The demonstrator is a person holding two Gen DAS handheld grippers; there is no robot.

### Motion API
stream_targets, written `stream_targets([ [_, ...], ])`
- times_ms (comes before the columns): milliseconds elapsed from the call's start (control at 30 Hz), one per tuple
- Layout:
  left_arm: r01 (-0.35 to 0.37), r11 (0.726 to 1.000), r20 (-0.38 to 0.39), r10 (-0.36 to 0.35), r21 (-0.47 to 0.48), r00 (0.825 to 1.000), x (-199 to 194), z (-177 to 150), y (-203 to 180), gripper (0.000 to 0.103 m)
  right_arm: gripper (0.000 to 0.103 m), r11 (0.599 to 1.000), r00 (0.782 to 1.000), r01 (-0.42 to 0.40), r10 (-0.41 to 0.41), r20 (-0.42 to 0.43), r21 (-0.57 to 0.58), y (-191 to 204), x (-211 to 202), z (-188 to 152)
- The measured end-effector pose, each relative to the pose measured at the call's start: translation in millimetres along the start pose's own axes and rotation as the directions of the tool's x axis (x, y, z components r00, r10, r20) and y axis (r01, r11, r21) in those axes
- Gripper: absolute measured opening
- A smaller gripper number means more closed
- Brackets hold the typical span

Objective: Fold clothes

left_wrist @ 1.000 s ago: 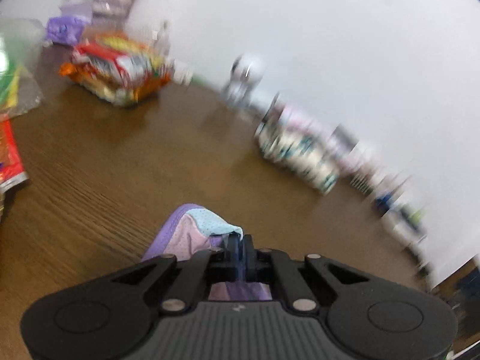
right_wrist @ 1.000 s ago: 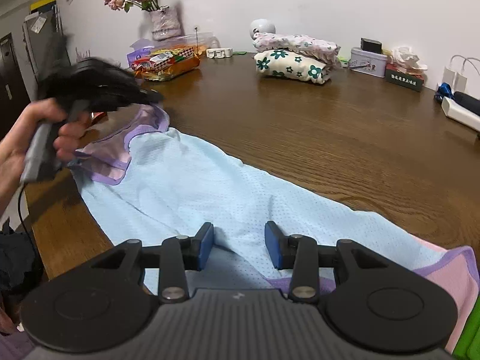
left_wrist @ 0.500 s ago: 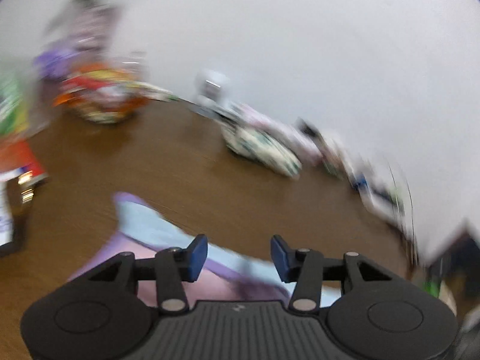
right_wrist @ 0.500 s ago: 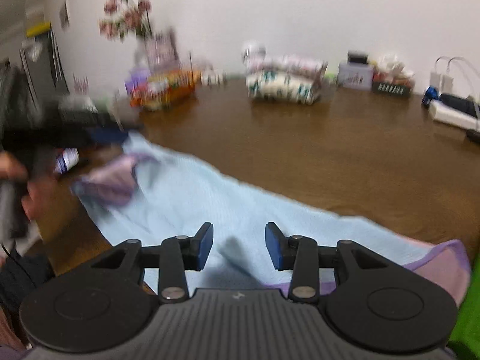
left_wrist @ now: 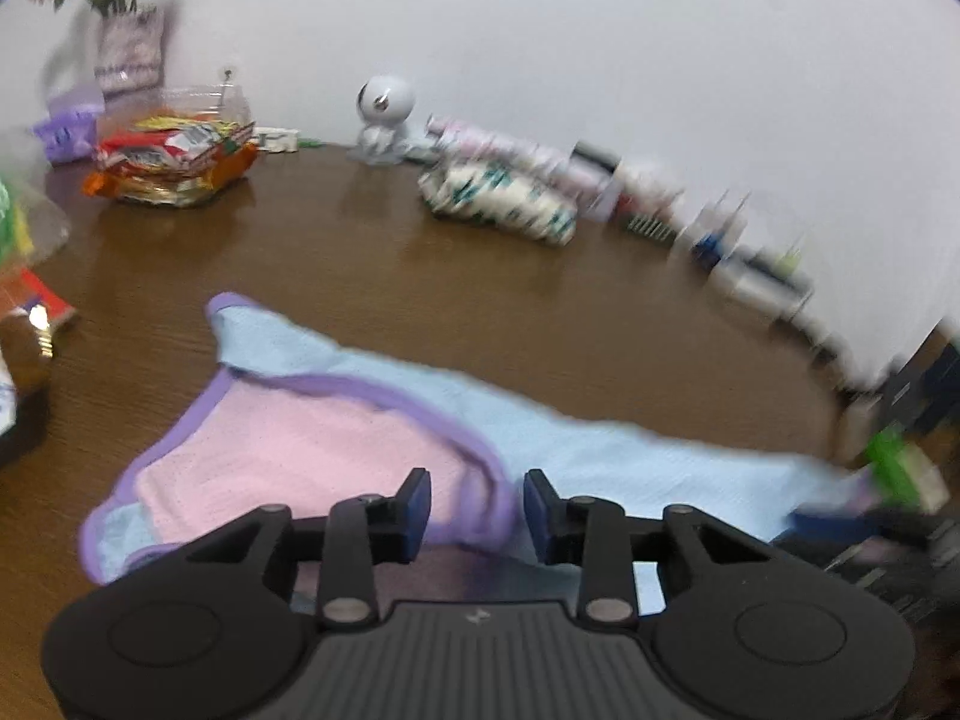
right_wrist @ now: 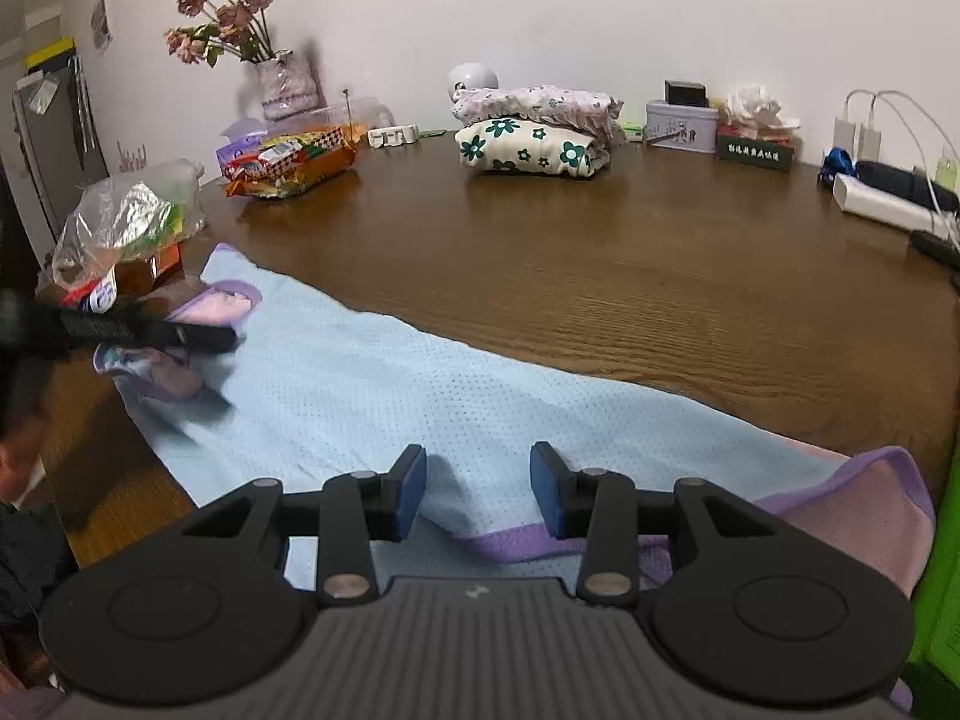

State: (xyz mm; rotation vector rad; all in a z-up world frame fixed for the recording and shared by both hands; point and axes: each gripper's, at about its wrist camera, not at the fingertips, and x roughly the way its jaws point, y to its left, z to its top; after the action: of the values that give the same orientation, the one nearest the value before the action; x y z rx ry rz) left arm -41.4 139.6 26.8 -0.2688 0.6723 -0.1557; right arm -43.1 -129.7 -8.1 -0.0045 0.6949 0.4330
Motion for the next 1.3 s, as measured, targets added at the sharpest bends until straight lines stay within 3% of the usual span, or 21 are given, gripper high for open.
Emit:
stream_targets([
  [67, -0.001, 1.0, 0.008, 0.001, -0.03, 1.0, 5.0, 5.8, 0.8, 0.051, 0.043, 1.0, 1.0, 0.002, -0.002, 0.003, -0.002, 1.7, 0.7, -1.4],
  [133, -0.043, 0.999, 0.006, 0.043, -0.018, 0.999, 13.0, 6.6, -1.9, 0.046, 0.046, 1.0, 1.0, 0.013, -0.013, 0.001, -0.015, 5.6, 1.7, -1.7],
  [267, 0.002, 1.0, -0.058, -0.001, 0.024, 0.998, 24.1, -0.3, -1.4, 0.029, 0.046, 0.998, 0.998, 0.049, -0.05, -0.023, -0.035, 12.8, 1.2, 0.6],
  [400, -0.038, 0.995, -0.046, 0.043, 0.095, 0.998, 19.0, -6.2, -7.8, 0.029, 0.046, 0.998, 0.998, 0.058, -0.058, -0.015, -0.001, 6.9, -3.8, -5.5],
  [567, -0.076, 0.993, -0.013, 0.077, 0.091, 0.997, 14.0, -13.1, -9.5, 0.03, 0.046, 0.998, 0.998, 0.064, -0.064, -0.008, 0.003, 5.4, -5.4, -7.5],
  [933, -0.084, 0.993, 0.04, 0.081, 0.079, 0.996, -5.1, 3.3, -4.1, 0.03, 0.052, 0.998, 0.998, 0.06, -0.06, 0.0, 0.001, 7.7, -6.0, -10.5],
  [1300, -0.076, 0.992, 0.007, 0.076, 0.105, 0.997, 5.5, -6.3, -8.2, 0.03, 0.062, 0.997, 0.997, 0.075, -0.075, 0.004, -0.033, 15.8, -4.7, -11.8],
])
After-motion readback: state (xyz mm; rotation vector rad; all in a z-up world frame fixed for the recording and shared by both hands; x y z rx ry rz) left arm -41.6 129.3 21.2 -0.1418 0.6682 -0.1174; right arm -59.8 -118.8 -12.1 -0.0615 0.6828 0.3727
